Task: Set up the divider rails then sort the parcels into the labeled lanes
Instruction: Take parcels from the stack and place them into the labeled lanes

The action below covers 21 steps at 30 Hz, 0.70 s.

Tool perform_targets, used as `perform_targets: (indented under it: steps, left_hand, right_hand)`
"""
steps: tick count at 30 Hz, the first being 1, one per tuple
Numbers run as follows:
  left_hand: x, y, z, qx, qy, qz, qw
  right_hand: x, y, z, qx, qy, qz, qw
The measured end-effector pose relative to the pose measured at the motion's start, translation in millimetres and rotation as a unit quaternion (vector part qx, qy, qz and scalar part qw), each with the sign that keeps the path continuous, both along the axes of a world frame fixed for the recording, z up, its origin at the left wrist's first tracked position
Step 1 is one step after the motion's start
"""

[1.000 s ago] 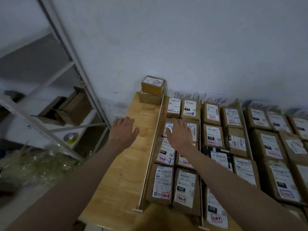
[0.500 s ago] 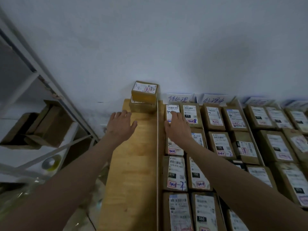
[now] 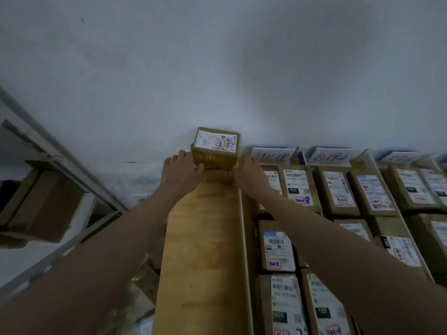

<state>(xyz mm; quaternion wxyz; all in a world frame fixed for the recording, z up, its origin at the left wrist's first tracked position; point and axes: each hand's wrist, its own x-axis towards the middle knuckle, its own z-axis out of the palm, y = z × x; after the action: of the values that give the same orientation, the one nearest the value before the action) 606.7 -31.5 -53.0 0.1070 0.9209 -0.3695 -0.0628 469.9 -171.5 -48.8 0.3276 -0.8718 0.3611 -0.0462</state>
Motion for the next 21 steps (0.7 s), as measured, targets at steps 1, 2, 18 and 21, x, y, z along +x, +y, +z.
perform_targets:
  steps: [1,2,18,21]
  left_hand:
    - [6,-7,-6,-0.004,0.011,0.007,1.000]
    - [11,-13,-10,-0.007,0.019,0.013,1.000]
    - [29,-20,-32,-0.283,0.260,0.147,0.911]
    - [26,-14,-21,-0.282,0.255,0.120,0.917]
  right_hand:
    - [10,-4,-4,0.015,0.000,-0.011,1.000]
    - [20,-9,-9,0.034,-0.004,-0.023,0.999]
    - [21,-6,-27,0.356,-0.143,-0.146,0.912]
    - [7,4,-18,0.389,-0.077,-0.118,0.910]
